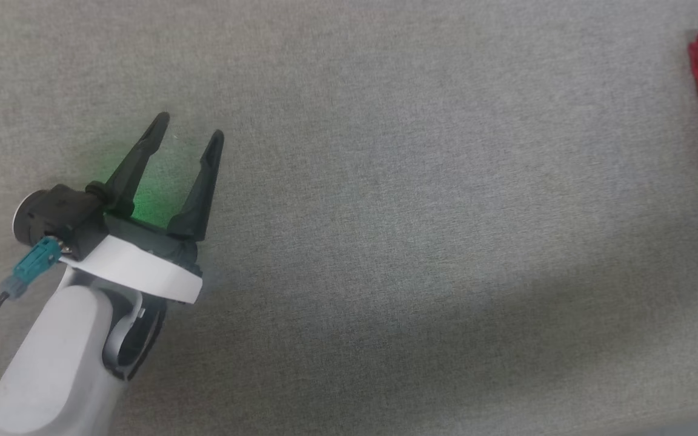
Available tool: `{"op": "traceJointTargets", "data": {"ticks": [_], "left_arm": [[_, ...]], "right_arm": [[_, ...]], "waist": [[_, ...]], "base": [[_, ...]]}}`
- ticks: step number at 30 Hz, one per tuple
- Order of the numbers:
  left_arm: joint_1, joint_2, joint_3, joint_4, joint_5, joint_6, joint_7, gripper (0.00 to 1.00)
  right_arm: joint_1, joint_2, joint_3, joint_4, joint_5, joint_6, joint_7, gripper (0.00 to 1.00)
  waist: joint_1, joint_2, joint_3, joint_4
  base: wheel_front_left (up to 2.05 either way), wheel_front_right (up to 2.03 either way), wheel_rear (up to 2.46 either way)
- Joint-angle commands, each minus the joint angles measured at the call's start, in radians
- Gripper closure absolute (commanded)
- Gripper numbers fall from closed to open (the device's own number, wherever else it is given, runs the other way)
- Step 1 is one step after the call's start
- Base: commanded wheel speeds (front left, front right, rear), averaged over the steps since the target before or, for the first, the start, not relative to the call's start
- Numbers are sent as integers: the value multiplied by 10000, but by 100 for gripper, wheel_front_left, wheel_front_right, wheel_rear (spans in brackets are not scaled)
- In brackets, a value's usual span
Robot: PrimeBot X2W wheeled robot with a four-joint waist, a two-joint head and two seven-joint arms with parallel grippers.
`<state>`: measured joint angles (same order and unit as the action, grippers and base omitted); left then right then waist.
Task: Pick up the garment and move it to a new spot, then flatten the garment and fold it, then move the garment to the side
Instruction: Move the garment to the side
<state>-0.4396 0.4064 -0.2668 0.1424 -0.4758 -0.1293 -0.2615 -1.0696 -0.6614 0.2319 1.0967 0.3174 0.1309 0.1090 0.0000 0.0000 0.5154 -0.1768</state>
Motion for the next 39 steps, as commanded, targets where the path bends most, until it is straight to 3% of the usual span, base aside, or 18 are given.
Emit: {"op": "traceJointTargets", "data": {"ticks": [1,16,39], "left_arm": [[113,21,56,-18,2,-13,-40,0],[1143,-229,834,-138,-95,-13,-40,0],[3461,-635,2394,273,-320,-13,-41,0]], "right_arm": [[-77,31,21,36,5,-3,-13,0],[116,313,435,-176,609,-3,-421,0],[3095,1362,1340,-2035,2514,-3,-2499,0]], "waist": [[0,0,-112,-15],[0,0,-1474,121],[0,0,-4324,1252]], "base": [[0,0,0],[0,0,0],[0,0,0]]}}
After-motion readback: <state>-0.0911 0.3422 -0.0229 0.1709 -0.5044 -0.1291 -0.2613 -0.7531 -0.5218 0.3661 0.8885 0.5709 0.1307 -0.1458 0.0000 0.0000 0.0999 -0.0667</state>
